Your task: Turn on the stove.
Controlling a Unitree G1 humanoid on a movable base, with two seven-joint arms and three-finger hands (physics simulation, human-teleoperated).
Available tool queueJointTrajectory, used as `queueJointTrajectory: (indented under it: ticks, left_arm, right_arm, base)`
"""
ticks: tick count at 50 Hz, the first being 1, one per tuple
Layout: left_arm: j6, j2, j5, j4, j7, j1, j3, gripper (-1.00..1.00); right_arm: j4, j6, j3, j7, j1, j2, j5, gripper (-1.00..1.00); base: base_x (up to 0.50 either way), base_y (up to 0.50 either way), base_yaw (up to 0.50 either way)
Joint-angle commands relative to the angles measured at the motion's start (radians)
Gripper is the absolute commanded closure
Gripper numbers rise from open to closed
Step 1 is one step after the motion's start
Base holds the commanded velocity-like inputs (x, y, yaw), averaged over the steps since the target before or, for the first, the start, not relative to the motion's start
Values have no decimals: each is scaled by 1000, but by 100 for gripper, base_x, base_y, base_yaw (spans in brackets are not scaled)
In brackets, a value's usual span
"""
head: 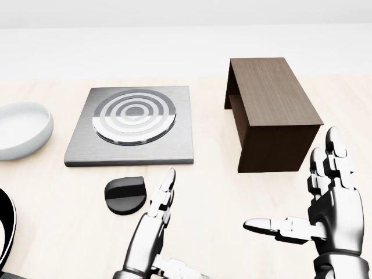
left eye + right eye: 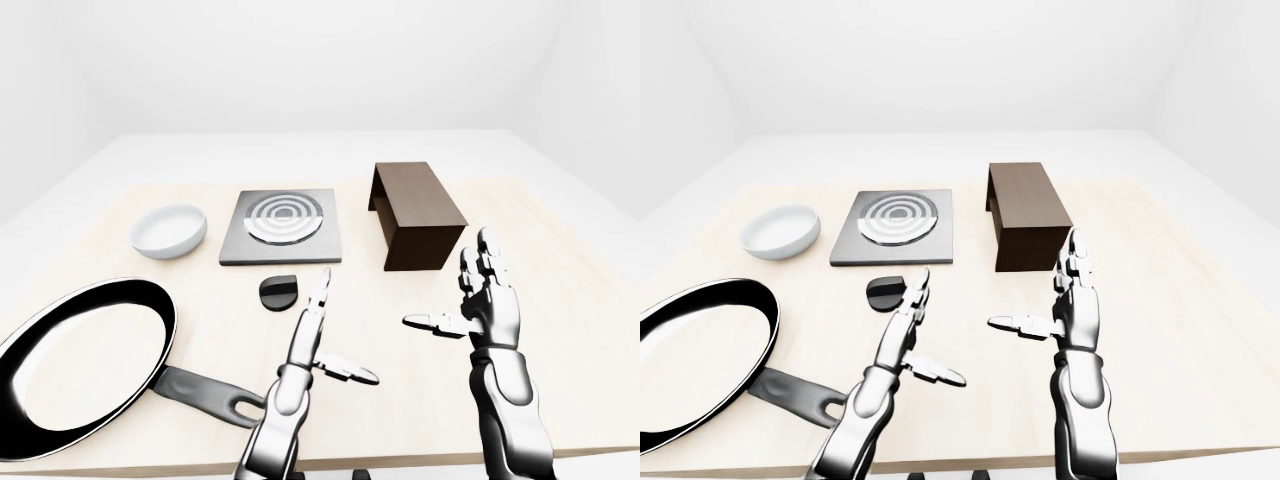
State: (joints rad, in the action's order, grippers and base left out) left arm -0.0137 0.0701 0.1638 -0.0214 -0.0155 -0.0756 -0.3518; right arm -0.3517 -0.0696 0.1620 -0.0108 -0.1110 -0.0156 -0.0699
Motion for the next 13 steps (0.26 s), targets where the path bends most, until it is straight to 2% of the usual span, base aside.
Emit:
queueJointTrajectory:
  ticks: [1,4,5,7,10,11,12,13]
  left_arm:
    - [43,33,15,-22,19,98,42,-100]
    - [49,39,20,-20,25,105,52,-100]
    - [41,40,19,-31,26,107,56,-100]
    - [40,40,21,-20,27,91,52,-100]
    - [24,37,10,-14,21,69,51,-100]
    - [18,35,6,-9,17,61,51,-100]
    - [11,31,-17,2,12,41,60,-100]
    - [8,26,-29,9,9,31,64,-100]
  right_arm:
    - [0,-3,-3,0,2,0,2,-100]
    - [-3,-6,-1,0,3,-1,0,-100]
    - [-5,-7,-1,0,2,-1,0,-100]
    - [6,1,-6,1,3,1,3,-100]
    - [75,34,-37,4,16,7,15,-100]
    - [118,55,-59,4,25,11,25,-100]
    - [255,110,-104,16,61,25,35,-100]
    - [335,141,-127,22,84,30,34,-100]
  base:
    - [0,0,0]
    - [0,0,0]
    - [0,0,0]
    - [0,0,0]
    - [0,0,0]
    - [0,0,0]
    - [0,0,0]
    - [0,0,0]
